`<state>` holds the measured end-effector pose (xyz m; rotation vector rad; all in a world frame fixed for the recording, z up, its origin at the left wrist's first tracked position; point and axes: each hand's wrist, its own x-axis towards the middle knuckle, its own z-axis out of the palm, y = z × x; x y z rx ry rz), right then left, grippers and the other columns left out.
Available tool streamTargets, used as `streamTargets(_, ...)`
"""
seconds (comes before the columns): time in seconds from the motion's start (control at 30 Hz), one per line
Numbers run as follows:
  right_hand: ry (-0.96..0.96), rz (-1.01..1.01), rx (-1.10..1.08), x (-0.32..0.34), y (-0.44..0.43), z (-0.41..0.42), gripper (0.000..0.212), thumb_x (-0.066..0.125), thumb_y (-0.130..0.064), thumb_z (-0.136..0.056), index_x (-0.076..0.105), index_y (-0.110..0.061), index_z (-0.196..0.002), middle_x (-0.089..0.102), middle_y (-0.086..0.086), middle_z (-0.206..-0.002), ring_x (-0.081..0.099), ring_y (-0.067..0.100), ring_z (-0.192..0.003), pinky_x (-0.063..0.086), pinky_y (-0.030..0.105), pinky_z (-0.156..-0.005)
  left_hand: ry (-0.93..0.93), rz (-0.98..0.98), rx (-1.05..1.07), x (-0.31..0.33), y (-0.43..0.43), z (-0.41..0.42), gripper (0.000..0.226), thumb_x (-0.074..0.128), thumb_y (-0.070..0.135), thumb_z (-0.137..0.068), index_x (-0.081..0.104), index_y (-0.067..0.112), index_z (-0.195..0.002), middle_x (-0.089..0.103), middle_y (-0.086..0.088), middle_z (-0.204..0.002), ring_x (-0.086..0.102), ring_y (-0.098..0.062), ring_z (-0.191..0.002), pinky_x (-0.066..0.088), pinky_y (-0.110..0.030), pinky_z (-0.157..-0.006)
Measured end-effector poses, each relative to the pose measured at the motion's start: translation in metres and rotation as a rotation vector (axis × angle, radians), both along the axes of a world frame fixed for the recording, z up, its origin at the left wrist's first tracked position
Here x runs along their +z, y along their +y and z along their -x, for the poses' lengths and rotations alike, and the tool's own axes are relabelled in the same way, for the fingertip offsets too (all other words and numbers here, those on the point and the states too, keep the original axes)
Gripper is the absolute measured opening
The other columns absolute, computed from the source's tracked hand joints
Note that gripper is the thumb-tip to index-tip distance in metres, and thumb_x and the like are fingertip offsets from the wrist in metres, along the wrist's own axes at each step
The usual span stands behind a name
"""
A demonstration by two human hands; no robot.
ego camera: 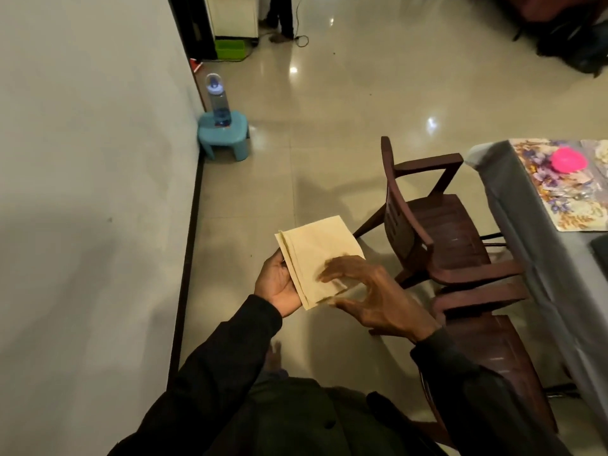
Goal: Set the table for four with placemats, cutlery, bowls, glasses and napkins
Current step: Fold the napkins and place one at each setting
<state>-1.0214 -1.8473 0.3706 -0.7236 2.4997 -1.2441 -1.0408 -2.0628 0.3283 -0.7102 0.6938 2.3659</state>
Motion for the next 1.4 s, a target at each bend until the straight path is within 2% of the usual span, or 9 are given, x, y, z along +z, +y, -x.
streamTargets(0.13, 0.081, 0.02, -0.183, 0.013, -0.033, 0.039, 0.033, 0.073, -0.037, -0.091, 0.071, -0.021, -0.12, 0.066, -0.008, -0.127, 0.06, 0.005, -0.119, 0.053, 0.021, -0.095, 0.026, -0.035, -0.055, 0.008, -0.028, 0.049, 0.06, 0.056, 0.048, -0.094, 0.056, 0.014, -0.144, 0.055, -0.018, -0.146, 0.05, -0.041, -0.137, 0.029, -0.058, -0.119)
streamTargets(0.23, 0.181, -0.066, -0.341, 0.01, -0.054, 0.081, 0.025, 0.07, -0.026, -0.095, 0.07, -0.021, -0.119, 0.069, -0.006, -0.123, 0.063, 0.005, -0.11, 0.056, 0.028, -0.094, 0.001, -0.046, -0.055, 0.004, -0.044, 0.084, 0.055, 0.054, 0.045, -0.097, 0.057, 0.015, -0.143, 0.057, -0.017, -0.144, 0.052, -0.04, -0.135, 0.032, -0.057, -0.117)
streamTargets(0.33, 0.159, -0.155, -0.406, 0.004, -0.069, 0.12, 0.03, 0.069, -0.033, -0.095, 0.065, -0.024, -0.124, 0.066, -0.007, -0.124, 0.06, 0.004, -0.108, 0.057, 0.035, -0.092, -0.003, -0.04, -0.06, 0.004, -0.051, 0.117, 0.051, 0.055, 0.044, -0.097, 0.06, 0.014, -0.139, 0.06, -0.017, -0.141, 0.053, -0.039, -0.133, 0.034, -0.057, -0.116)
streamTargets(0.63, 0.029, -0.27, -0.479, -0.014, -0.097, 0.238, 0.034, 0.08, -0.032, -0.085, 0.068, -0.023, -0.116, 0.06, -0.004, -0.115, 0.052, 0.012, -0.105, 0.051, 0.026, -0.085, 0.006, -0.029, -0.125, -0.003, -0.057, 0.231, 0.051, 0.052, 0.042, -0.095, 0.064, 0.011, -0.134, 0.061, -0.02, -0.138, 0.053, -0.04, -0.132, 0.036, -0.057, -0.113)
streamTargets(0.83, -0.1, -0.212, -0.51, -0.014, -0.082, 0.345, 0.024, 0.08, -0.031, -0.085, 0.066, -0.021, -0.102, 0.064, -0.006, -0.105, 0.058, 0.01, -0.094, 0.054, 0.029, -0.081, -0.024, -0.024, -0.157, -0.003, -0.048, 0.34, 0.05, 0.058, 0.041, -0.092, 0.066, 0.012, -0.132, 0.064, -0.02, -0.135, 0.06, -0.04, -0.122, 0.043, -0.056, -0.107)
streamTargets(0.97, -0.152, -0.14, -0.517, -0.005, -0.063, 0.415, 0.019, 0.079, -0.023, -0.087, 0.07, -0.022, -0.103, 0.067, -0.008, -0.095, 0.062, 0.008, -0.086, 0.056, 0.025, -0.077, -0.013, -0.006, -0.174, -0.002, -0.032, 0.412, 0.051, 0.058, 0.041, -0.092, 0.066, 0.011, -0.133, 0.062, -0.02, -0.138, 0.056, -0.039, -0.129, 0.041, -0.055, -0.11)
streamTargets(1.13, -0.159, -0.126, -0.58, 0.0, -0.028, 0.481, 0.01, 0.076, -0.023, -0.089, 0.074, -0.021, -0.099, 0.069, -0.007, -0.096, 0.063, 0.009, -0.086, 0.056, 0.026, -0.077, -0.011, -0.03, -0.237, 0.002, -0.004, 0.487, 0.044, 0.054, 0.041, -0.096, 0.076, 0.009, -0.117, 0.064, -0.02, -0.134, 0.068, -0.038, -0.113, 0.045, -0.054, -0.105)
streamTargets(1.2, -0.168, -0.121, -0.625, 0.0, -0.013, 0.507, 0.007, 0.075, -0.024, -0.09, 0.074, -0.022, -0.097, 0.07, -0.009, -0.095, 0.063, 0.007, -0.086, 0.052, 0.021, -0.076, -0.007, -0.029, -0.295, 0.0, 0.011, 0.52, 0.045, 0.054, 0.041, -0.097, 0.075, 0.009, -0.119, 0.062, -0.02, -0.137, 0.064, -0.039, -0.12, 0.042, -0.054, -0.109)
streamTargets(1.4, -0.192, -0.089, -0.753, -0.008, 0.034, 0.589, 0.016, 0.072, -0.022, -0.092, 0.076, -0.021, -0.108, 0.072, -0.011, -0.099, 0.065, 0.003, -0.086, 0.053, 0.017, -0.077, -0.005, -0.035, -0.422, -0.011, 0.064, 0.626, 0.043, 0.05, 0.041, -0.099, 0.074, 0.013, -0.122, 0.065, -0.018, -0.134, 0.067, -0.038, -0.115, 0.045, -0.054, -0.107)
